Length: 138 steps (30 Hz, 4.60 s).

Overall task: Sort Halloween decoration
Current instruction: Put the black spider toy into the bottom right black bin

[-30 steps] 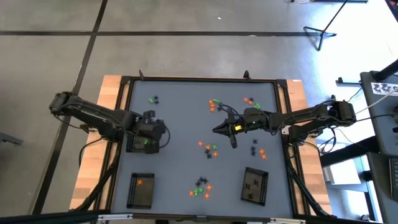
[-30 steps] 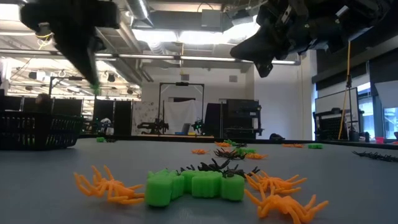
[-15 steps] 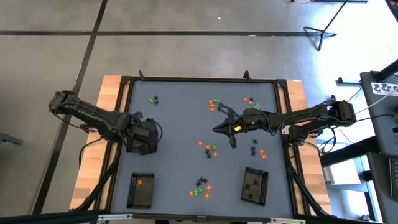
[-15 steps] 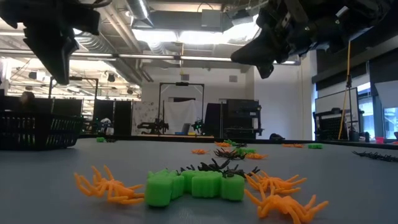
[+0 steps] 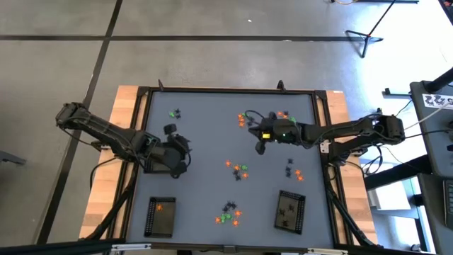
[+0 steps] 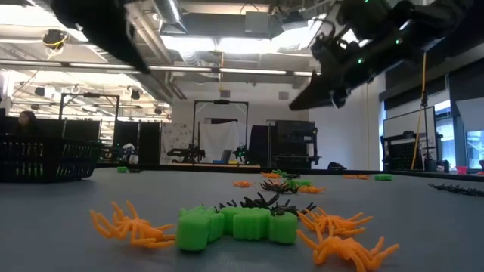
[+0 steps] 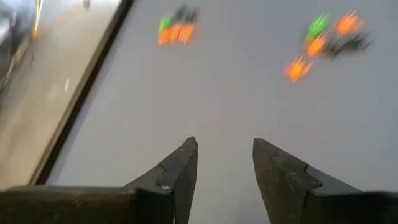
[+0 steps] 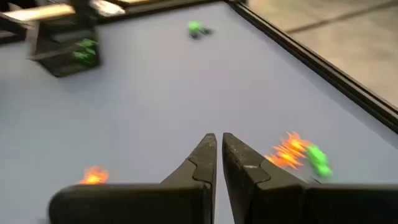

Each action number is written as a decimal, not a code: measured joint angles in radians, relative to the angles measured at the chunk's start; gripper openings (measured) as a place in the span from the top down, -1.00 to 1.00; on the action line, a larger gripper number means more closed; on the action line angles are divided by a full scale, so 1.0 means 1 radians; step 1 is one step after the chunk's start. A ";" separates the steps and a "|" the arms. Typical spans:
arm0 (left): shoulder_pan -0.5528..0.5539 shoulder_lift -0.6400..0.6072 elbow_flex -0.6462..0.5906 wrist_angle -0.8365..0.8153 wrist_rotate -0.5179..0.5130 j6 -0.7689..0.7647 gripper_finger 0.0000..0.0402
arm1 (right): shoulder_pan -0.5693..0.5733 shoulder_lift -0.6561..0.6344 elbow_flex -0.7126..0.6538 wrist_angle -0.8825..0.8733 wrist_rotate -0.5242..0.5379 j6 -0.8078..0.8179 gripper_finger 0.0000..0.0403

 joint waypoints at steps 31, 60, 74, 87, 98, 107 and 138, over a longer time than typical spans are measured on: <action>0.127 -0.148 -0.621 1.463 0.190 0.349 0.42 | -0.275 0.390 0.293 -0.370 -0.098 0.000 0.10; 0.126 -0.148 -0.621 1.413 0.190 0.338 0.42 | -0.273 0.454 0.370 -0.494 -0.203 0.002 0.98; 0.126 -0.148 -0.621 1.407 0.190 0.337 0.42 | -0.145 0.290 0.371 -0.596 -0.212 0.012 0.98; 0.125 -0.148 -0.620 1.407 0.204 0.294 0.42 | -0.131 0.432 0.372 -0.613 -0.133 0.000 0.41; 0.125 -0.148 -0.620 1.402 0.208 0.290 0.42 | -0.149 0.485 0.376 -0.612 -0.151 0.002 0.38; 0.125 -0.148 -0.620 1.401 0.209 0.290 0.42 | -0.149 0.487 0.375 -0.615 -0.186 -0.004 0.92; 0.126 -0.148 -0.620 1.404 0.208 0.287 0.42 | 0.508 0.013 0.372 -0.981 -0.367 0.336 1.00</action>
